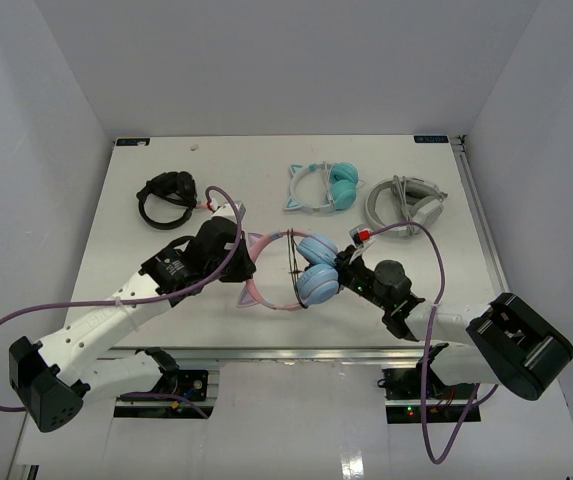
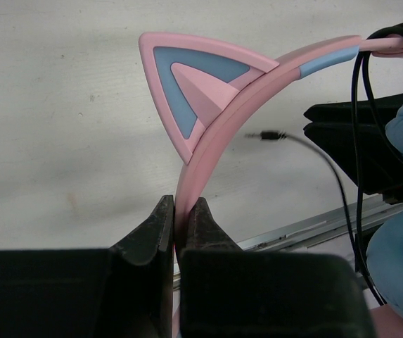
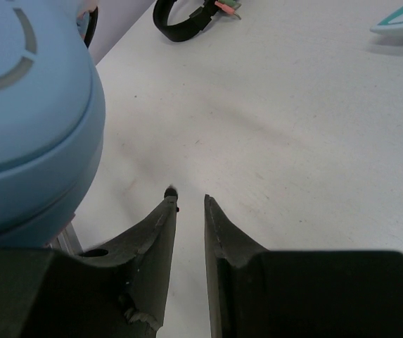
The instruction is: Wrap the headphones
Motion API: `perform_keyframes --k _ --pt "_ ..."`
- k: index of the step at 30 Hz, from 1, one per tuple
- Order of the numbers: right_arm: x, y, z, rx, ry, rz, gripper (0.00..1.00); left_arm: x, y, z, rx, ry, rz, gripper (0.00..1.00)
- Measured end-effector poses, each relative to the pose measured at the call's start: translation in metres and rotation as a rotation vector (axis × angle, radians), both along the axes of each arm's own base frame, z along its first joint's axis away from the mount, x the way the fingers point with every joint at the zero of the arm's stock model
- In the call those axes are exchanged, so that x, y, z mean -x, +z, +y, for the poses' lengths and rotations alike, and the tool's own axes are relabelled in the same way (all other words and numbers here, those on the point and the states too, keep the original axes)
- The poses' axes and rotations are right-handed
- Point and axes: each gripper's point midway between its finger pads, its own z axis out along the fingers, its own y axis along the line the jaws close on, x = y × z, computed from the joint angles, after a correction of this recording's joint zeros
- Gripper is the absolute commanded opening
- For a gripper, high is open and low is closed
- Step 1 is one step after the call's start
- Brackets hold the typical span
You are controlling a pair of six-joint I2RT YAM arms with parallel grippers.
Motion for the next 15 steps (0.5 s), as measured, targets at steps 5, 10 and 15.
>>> perform_keyframes --k 5,10,15 --pt "-0.002 -0.002 -0.002 0.000 0.004 0.010 0.29 -0.003 -0.004 -0.002 -0.007 -0.002 0.002 0.00" --pt "0.001 -0.008 0.000 0.000 0.021 0.039 0.31 -0.006 -0.007 -0.003 -0.012 0.003 0.002 0.00" --pt "-0.003 -0.015 -0.003 -0.024 -0.007 0.123 0.34 -0.009 -0.015 -0.003 -0.042 0.014 0.019 0.00"
